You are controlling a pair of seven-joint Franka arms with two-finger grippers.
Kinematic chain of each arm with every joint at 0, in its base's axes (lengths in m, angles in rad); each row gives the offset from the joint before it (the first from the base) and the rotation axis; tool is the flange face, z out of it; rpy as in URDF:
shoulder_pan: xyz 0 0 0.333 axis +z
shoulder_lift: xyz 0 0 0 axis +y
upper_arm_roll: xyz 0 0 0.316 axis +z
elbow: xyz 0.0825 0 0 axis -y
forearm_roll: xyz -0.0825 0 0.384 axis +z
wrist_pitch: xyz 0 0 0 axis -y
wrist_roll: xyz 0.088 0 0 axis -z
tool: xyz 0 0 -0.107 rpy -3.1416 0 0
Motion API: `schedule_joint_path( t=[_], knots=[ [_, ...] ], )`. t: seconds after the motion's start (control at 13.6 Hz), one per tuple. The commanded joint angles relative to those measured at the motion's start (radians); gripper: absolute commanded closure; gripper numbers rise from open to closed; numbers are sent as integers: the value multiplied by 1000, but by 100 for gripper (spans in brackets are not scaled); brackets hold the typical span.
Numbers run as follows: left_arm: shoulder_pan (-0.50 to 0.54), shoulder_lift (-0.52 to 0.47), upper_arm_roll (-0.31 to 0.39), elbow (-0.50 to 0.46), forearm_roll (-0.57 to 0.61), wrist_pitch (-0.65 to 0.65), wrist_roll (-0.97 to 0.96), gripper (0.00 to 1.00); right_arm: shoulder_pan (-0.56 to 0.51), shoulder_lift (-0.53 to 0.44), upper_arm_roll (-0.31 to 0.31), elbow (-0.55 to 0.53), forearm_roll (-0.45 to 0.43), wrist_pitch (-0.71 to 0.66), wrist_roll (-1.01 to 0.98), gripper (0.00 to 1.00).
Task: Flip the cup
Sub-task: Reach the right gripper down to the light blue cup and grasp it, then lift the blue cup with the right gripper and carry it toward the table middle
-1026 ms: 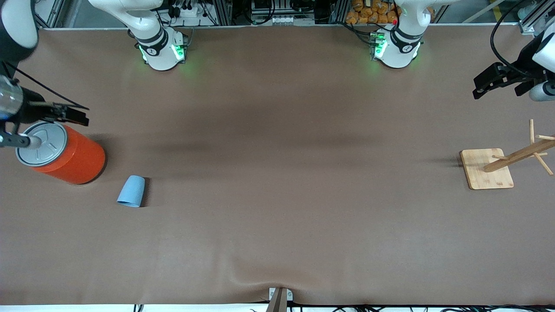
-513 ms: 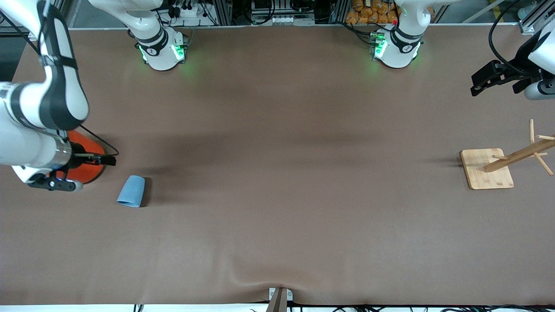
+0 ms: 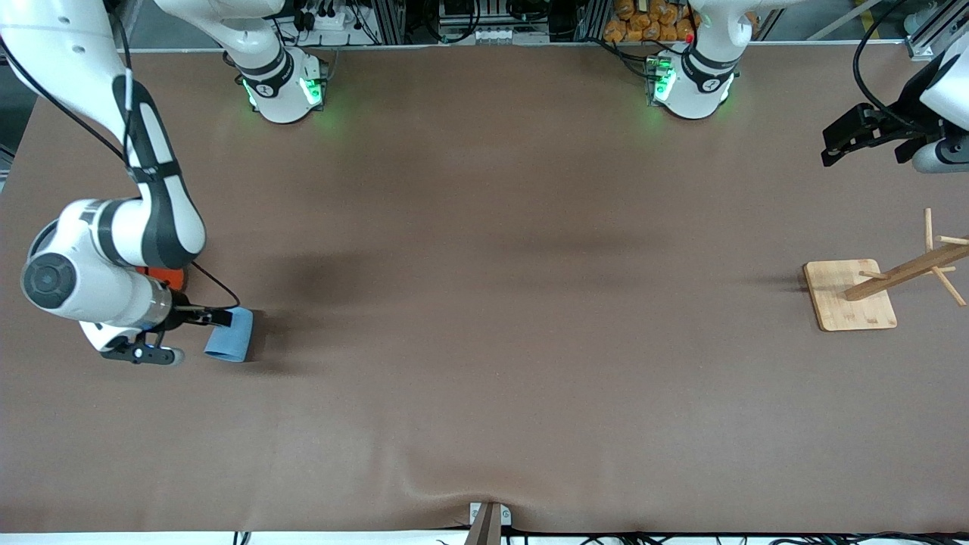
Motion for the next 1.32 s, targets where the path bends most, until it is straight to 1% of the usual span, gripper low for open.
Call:
schedule_joint_path(
  t=[0.0, 0.22, 0.37, 0.44, 0.51, 0.59, 0.66, 0.81, 0.95, 1.1, 1.25],
  knots=[
    [4, -16, -4, 8, 20, -18, 17, 0, -3, 65, 5, 9, 2, 54, -10, 0],
    [4, -16, -4, 8, 20, -18, 19, 0, -1, 125, 6, 9, 7, 123, -9, 0],
    [4, -16, -4, 8, 20, -18, 19, 0, -4, 144, 6, 8, 7, 163, -9, 0],
    [4, -16, -4, 8, 20, -18, 19, 0, -4, 145, 6, 8, 7, 166, -9, 6],
    [2, -14, -4, 8, 19, -18, 19, 0, -4, 145, 8, 8, 7, 163, -6, 32],
    [2, -13, -6, 8, 19, -18, 19, 0, -3, 145, 8, 6, 7, 159, -6, 48],
    [1, -13, -6, 6, 14, -17, 19, 0, -1, 141, 8, 6, 7, 152, -7, 54],
    [-2, -10, -10, 6, 16, -17, 19, 0, 10, 112, 22, 9, 7, 102, -9, 54],
    [-1, -5, -26, 5, 20, -17, 19, 0, 25, 43, 38, 11, 5, 10, -42, 54],
    [-1, 0, -26, 5, 20, -17, 19, 0, 36, -48, 71, 17, 7, -106, -198, 54],
    [-1, 0, -26, 3, 20, -14, 17, 0, 34, -114, 120, 17, 5, -137, -353, 54]
  ],
)
